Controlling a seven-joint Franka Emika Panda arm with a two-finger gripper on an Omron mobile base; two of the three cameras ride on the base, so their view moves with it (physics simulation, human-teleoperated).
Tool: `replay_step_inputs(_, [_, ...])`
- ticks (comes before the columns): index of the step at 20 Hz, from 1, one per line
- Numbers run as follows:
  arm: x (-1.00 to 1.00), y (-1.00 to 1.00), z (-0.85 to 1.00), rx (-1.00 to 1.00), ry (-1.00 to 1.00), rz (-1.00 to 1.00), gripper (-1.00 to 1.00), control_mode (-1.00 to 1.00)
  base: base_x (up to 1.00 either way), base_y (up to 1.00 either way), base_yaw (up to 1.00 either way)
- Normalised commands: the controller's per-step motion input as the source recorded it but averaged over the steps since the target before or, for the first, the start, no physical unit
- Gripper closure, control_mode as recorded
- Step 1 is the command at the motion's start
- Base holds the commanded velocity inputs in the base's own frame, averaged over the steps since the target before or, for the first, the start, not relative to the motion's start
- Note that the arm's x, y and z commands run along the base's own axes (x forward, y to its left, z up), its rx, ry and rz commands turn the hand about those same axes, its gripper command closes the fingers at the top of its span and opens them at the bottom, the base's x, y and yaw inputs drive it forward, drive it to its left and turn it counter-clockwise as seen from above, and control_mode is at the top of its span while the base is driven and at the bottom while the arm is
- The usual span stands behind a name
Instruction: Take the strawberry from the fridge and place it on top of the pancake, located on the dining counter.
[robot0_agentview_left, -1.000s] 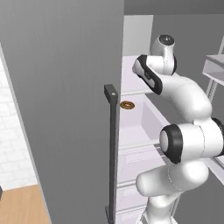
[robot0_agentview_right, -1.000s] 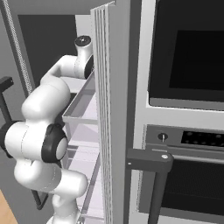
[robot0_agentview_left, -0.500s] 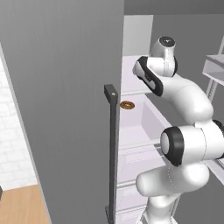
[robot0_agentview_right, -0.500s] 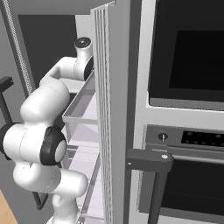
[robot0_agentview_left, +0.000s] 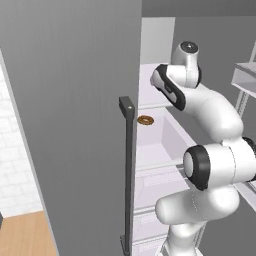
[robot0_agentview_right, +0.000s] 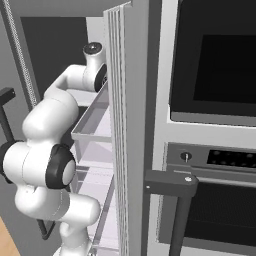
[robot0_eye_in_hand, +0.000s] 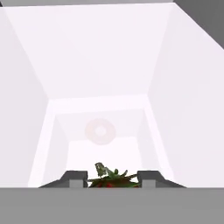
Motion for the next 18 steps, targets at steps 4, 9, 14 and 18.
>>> replay_step_inputs(4, [-0.38,0.10,0.00,0.00,0.00,0.00,1.00,-1.00,0.00,0.00,0.00])
replay_step_inputs(9, [-0.92,0.27,0.02,-0.06,-0.04,0.00,1.00,-1.00,0.00,0.00,0.00])
replay_step_inputs(14, [-1.00,0.07,0.00,0.00,-0.08,0.00,1.00,-1.00,0.00,0.00,0.00])
replay_step_inputs(18, [-1.00,0.03,0.01,0.00,-0.05,0.00,1.00,-1.00,0.00,0.00,0.00])
